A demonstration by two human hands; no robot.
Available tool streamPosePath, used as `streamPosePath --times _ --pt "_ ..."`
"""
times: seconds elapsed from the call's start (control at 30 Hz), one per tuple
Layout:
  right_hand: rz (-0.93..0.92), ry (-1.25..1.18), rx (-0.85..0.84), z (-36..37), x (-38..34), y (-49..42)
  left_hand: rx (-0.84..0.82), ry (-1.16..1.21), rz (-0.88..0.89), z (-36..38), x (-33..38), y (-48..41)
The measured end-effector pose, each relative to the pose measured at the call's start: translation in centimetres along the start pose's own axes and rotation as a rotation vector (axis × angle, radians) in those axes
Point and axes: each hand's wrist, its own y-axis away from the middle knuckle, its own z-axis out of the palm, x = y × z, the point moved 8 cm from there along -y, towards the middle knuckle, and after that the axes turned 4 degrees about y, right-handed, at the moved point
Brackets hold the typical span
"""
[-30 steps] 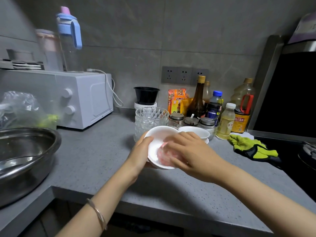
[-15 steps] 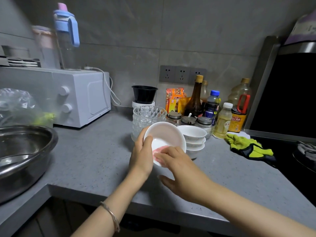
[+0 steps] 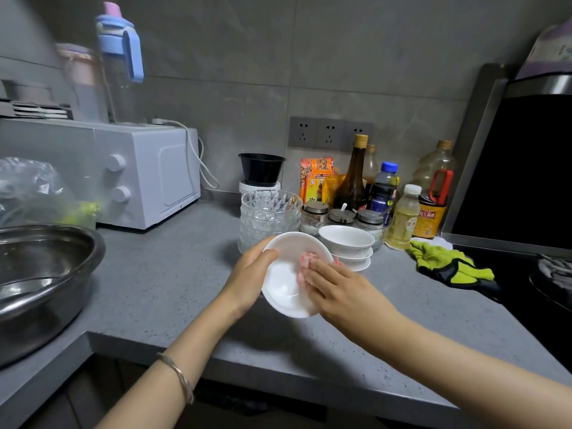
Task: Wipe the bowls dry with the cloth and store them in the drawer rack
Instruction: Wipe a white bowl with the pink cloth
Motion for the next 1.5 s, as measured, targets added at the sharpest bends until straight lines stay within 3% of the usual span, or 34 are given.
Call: streamPosePath --times 0.07,0.23,0.3,0.37,0.47,0.6,0.7,0.8,0.83,0.9,0.97,1.03,1.2,1.4,1.43,1.5 --pt "0.055 -0.096 -0.057 0.5 -0.8 -0.4 -0.011 0.006 -0.011 0.1 -0.2 0.0" --pt "0.473 -0.722 -0.204 -0.1 -0.7 -2.5 0.027 0.060 0.027 1.8 -1.3 0.8" --pt "0.422 -0.834 -0.174 0.4 -1.3 -2.2 0.116 0.111 0.045 1.2 -1.4 1.1" --pt "0.178 -0.649 -0.115 0.9 -1.8 -1.3 0.139 0.128 0.015 -0.1 -1.6 1.0" --pt "-0.079 -0.266 -0.053 2.0 -0.6 -0.2 0.007 0.033 -0.046 -0.5 -1.9 0.8" --pt "-0.052 -0.116 -0.064 0.8 -1.1 -0.9 0.007 0.077 -0.092 -0.5 -1.9 0.9" --pt "0.181 -0.321 -0.035 0.3 -1.3 -1.4 0.042 0.200 -0.059 0.0 -2.3 1.3" --pt "0.417 -0.697 -0.018 0.3 -0.9 -1.7 0.090 0.246 0.003 0.9 -2.3 1.7" --pt "0.389 -0.733 -0.016 0.4 -1.3 -1.7 0.125 0.248 0.018 0.7 -2.3 1.6" --pt "0.163 -0.611 0.022 -0.1 -2.0 -1.3 0.151 0.198 0.005 -0.1 -2.0 1.5" --pt "-0.096 -0.346 0.058 -0.3 -1.5 -0.5 0.066 0.105 -0.032 -0.5 -1.8 1.0" --pt "-0.217 -0.207 0.090 -1.1 -0.1 0.1 -0.049 0.040 -0.078 -0.3 -1.7 0.9" --pt "-0.094 -0.151 0.039 -1.0 0.2 -0.7 -0.047 0.166 -0.080 0.0 -1.6 0.6" --pt "0.377 -0.608 -0.011 -0.9 0.2 -1.5 0.054 0.227 0.054 1.6 -2.0 1.2" --pt "0.349 -0.658 -0.060 -0.3 -0.1 -1.3 0.089 0.215 0.056 1.5 -1.9 1.2" --pt "0.122 -0.636 -0.058 -0.3 -0.6 -0.5 0.094 0.190 0.055 0.7 -1.9 1.0"
